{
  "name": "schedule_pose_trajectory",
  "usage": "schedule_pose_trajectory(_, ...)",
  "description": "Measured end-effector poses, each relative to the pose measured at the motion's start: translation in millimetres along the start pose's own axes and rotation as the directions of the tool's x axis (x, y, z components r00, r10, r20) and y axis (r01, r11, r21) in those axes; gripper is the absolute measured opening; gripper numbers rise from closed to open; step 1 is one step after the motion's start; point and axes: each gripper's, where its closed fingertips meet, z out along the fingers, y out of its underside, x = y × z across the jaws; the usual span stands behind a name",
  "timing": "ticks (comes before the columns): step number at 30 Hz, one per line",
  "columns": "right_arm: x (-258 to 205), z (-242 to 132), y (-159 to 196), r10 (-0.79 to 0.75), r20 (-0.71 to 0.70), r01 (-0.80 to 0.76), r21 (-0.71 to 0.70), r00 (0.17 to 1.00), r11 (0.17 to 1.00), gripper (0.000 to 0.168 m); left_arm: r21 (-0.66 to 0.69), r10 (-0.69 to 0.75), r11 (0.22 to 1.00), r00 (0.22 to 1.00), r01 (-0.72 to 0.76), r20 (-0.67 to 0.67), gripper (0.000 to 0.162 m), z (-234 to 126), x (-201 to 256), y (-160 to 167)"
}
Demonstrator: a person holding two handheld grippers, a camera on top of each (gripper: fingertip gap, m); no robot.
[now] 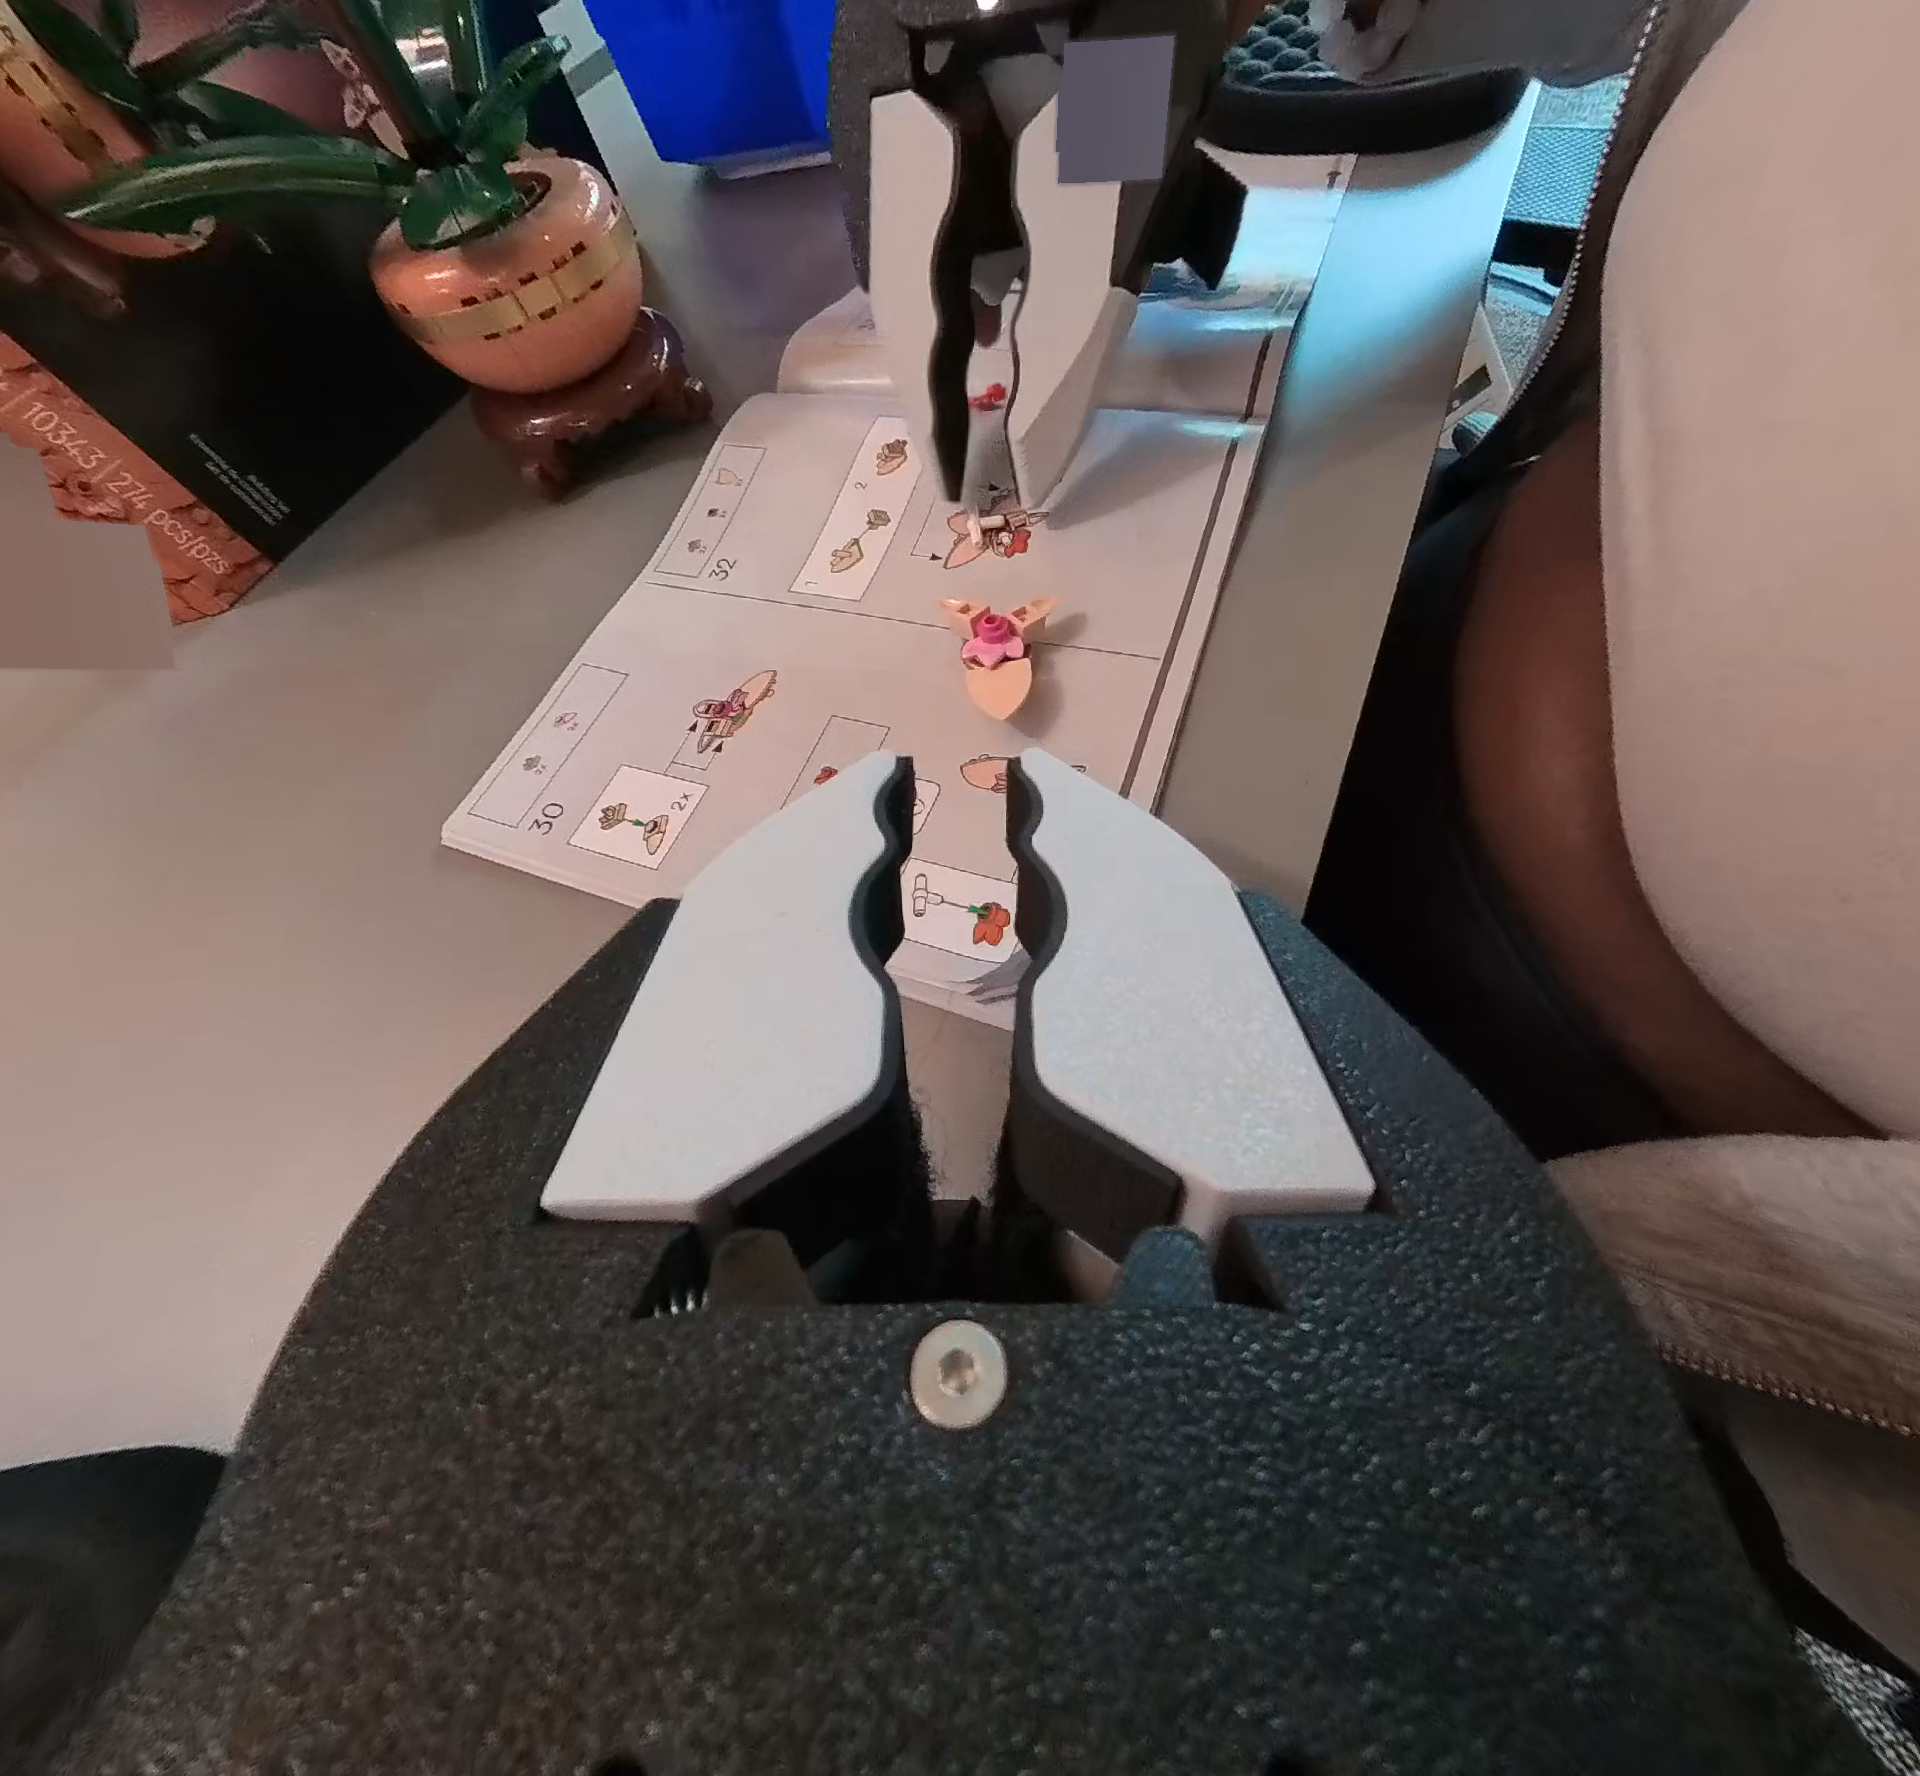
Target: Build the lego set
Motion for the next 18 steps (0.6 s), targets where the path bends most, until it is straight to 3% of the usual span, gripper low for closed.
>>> schedule_pose_trajectory(4, 2.6, 6.1, 2.6, 0.038, 0.015, -0.037, -0.033, 0.999, 0.999, 0.019, 0.013, -0.008, 1.000, 1.000, 0.008, 0.001, 0.016, -1.3, -1.0, -1.4)
schedule_pose_trajectory(6, 5.5, 7.9, 3.5, 0.042, 0.001, -0.042, -0.041, 0.999, 0.998, 0.010, 0.021, -0.009, 1.000, 1.000, 0.009, 0.002, 0.016, -2.0, -1.2, -2.1)
schedule_pose_trajectory(18, 6.0, 6.3, 2.2, 0.053, -0.009, -0.053, 0.003, 0.999, 0.999, 0.009, 0.058, -0.030, 0.998, 0.999, 0.029, 0.023, 0.016, -7.0, -5.5, -5.8)
